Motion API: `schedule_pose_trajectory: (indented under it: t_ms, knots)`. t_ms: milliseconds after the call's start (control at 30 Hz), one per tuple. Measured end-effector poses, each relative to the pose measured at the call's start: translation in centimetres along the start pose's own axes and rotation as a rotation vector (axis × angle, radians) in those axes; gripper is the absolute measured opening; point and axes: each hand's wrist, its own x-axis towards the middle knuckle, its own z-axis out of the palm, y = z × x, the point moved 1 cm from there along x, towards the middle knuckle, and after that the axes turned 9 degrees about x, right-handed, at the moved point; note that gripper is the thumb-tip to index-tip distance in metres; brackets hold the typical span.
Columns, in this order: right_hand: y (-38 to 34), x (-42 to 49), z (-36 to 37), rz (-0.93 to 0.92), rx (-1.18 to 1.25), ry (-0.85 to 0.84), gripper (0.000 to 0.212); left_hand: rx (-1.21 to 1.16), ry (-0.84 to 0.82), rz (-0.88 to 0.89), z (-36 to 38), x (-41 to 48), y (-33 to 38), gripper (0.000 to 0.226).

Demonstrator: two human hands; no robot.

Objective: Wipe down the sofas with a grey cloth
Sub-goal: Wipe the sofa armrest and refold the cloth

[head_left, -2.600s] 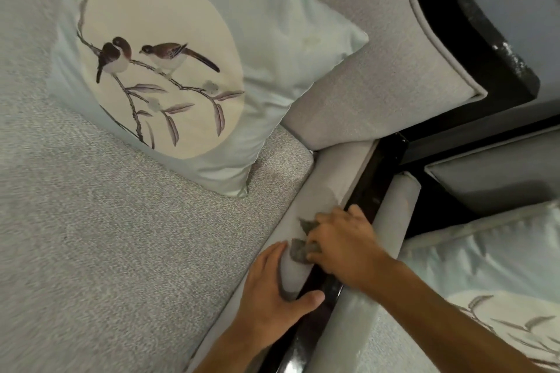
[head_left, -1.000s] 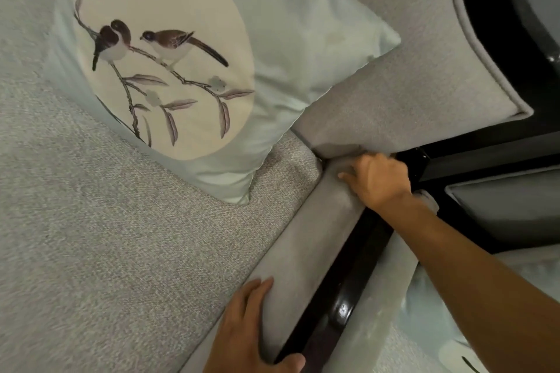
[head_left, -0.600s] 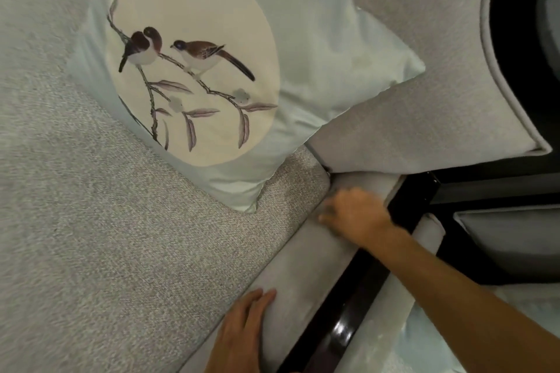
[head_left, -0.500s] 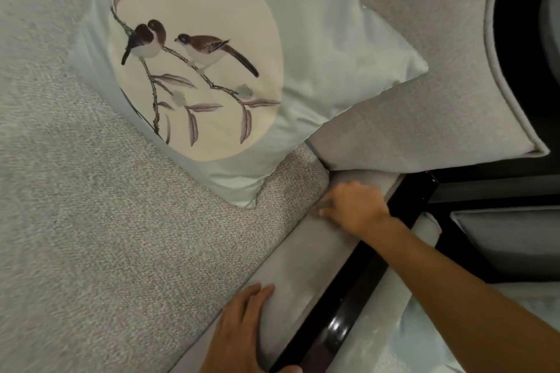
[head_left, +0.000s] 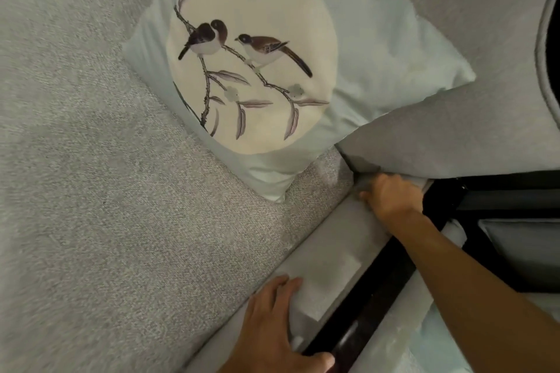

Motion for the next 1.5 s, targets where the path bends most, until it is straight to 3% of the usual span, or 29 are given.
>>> schedule_pose_trajectory:
  t_ms: [200,400,600,767,800,967,1033,1100,1167,1267,1333,1500]
  knots:
    - [-5.5,-7.4,3.4,-0.342,0.052,-0.287,0.033,-0.033,0.019,0.035,0.3,-1.2,-1.0,0.115]
    - [-4.2,-6.4,2.2,-0.098,0.048,-0.150,0.042,-0.055,0.113,0.004,0.6,-3.3,-3.1,0.117]
    - [-9.4,-14.5,4.6,-0.489,0.063,-0.294,0.031,-0.198,0.204,-0.133,0.8,-5.9,-6.1,0.095]
    - [-6.7,-10.8,2.7,-0.163,0.075,-0.135,0.035,-0.167,0.236,-0.184,1.1,-8.9,-8.4,0.086]
    - [-6.8,-11.2,3.2,-0.172,0.087,-0.128,0.035,-0.172,0.241,-0.196,1.1,-9.3,-8.7,0.085]
    - [-11.0,-18.4,6.2,-0.567,0.201,-0.441,0.028,-0.165,0.272,-0.249,1.4,-11.0,-9.8,0.070]
    - [-10.7,-17.6,5.8,-0.511,0.214,-0.410,0.029,-0.144,0.234,-0.280,1.5,-11.8,-10.4,0.069]
    - [-9.8,-16.8,5.5,-0.389,0.224,-0.257,0.027,-0.167,0.214,-0.295,1.4,-12.7,-10.9,0.068]
    - [-10.0,-18.3,6.1,-0.388,0.189,-0.146,0.027,-0.201,0.208,-0.312,1.4,-13.7,-11.4,0.068]
    - [-12.3,-23.9,7.2,-0.625,0.175,-0.286,0.035,-0.286,0.202,-0.343,1.5,-15.1,-12.1,0.080]
    - [-12.9,-24.8,7.1,-0.681,0.137,-0.325,0.036,-0.337,0.211,-0.356,1.5,-16.0,-12.6,0.086]
    - [-11.0,-20.4,5.8,-0.392,0.106,-0.187,0.029,-0.420,0.212,-0.361,1.4,-17.3,-13.3,0.090]
